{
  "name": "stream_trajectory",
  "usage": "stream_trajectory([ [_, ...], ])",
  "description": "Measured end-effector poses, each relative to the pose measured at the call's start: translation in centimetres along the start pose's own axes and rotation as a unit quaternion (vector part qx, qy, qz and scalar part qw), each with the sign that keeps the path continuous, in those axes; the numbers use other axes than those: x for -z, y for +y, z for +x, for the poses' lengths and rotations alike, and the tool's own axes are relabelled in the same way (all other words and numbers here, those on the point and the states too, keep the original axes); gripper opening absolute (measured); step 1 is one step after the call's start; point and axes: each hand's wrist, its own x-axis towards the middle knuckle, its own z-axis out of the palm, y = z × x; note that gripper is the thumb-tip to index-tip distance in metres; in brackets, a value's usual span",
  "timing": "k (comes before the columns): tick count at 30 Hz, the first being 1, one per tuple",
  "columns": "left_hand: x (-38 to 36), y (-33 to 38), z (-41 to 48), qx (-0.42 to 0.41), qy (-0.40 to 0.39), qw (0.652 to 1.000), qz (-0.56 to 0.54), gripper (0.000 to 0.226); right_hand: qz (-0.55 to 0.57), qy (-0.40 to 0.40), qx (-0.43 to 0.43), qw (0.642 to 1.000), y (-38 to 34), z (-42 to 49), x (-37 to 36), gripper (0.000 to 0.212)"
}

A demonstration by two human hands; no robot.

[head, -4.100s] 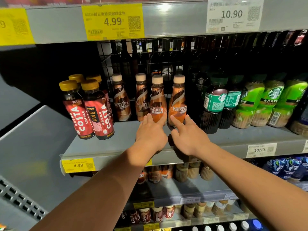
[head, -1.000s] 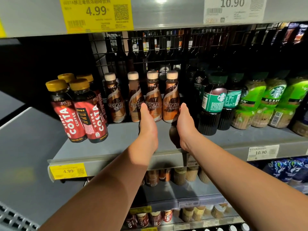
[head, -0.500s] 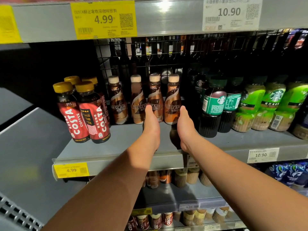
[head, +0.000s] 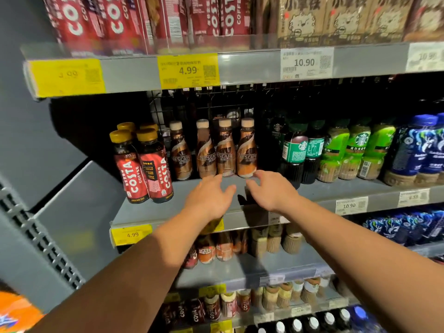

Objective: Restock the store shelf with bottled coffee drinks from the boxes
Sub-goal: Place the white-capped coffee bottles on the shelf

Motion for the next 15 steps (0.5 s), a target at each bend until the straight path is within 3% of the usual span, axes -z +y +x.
stream_trajectory([
  [7, 0.6, 0.7, -4.7, -0.071, -0.017, 0.991, 0.113, 0.061, -0.134, -0.051, -0.024, 0.989, -1.2, -5.0, 1.1, 0.051],
  [15, -0.4, 3.8, -11.9, -0.061, -0.004, 0.990, 0.127, 0.056, -0.118, -0.043, 0.003, 0.992, 1.1, -11.7, 3.4, 0.042],
])
